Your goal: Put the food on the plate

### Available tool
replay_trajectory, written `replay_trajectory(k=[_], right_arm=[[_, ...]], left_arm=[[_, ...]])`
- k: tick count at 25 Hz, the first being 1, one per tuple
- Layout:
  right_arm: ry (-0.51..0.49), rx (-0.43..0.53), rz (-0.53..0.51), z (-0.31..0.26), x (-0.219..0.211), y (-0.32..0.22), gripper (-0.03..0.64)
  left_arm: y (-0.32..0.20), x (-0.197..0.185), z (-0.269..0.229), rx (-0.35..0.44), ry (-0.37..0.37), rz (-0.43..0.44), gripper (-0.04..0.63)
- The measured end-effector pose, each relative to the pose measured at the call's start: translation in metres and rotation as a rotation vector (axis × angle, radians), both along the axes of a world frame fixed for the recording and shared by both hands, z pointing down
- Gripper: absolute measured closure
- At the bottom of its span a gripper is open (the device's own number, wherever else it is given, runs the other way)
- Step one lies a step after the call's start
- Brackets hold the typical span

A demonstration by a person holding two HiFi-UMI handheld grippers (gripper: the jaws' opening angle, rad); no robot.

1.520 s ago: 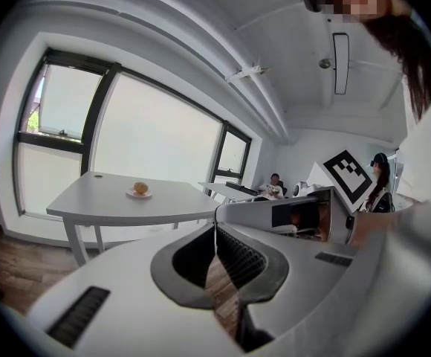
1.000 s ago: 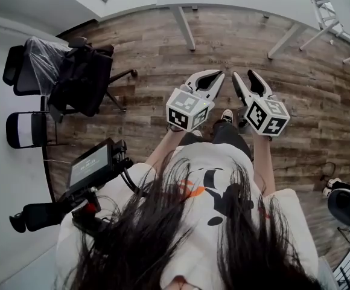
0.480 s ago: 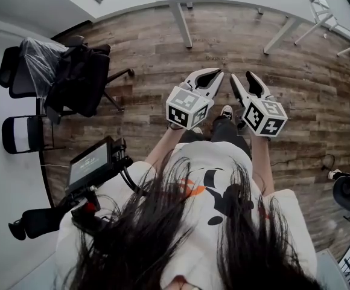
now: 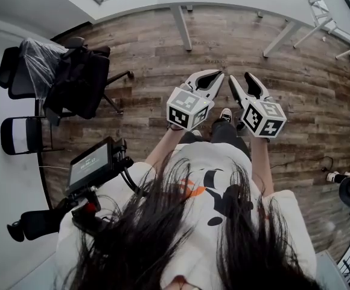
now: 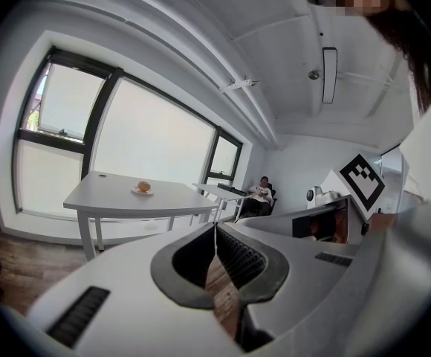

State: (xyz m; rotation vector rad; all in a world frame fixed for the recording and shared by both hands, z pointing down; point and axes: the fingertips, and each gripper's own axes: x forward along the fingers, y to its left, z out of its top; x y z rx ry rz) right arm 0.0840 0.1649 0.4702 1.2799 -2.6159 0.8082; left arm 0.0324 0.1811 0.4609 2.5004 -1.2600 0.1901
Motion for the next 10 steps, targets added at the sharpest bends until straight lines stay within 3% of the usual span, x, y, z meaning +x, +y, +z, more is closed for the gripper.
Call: replay_trajectory(k=[10], right_arm=[[-0.002,0.007,-0.005,-0.0017,-0.0009,-0.0009,0.371]], left_arm=[[-0.0018,0.0001,-0.0002,-0.001,0.000,-0.004,0.589]])
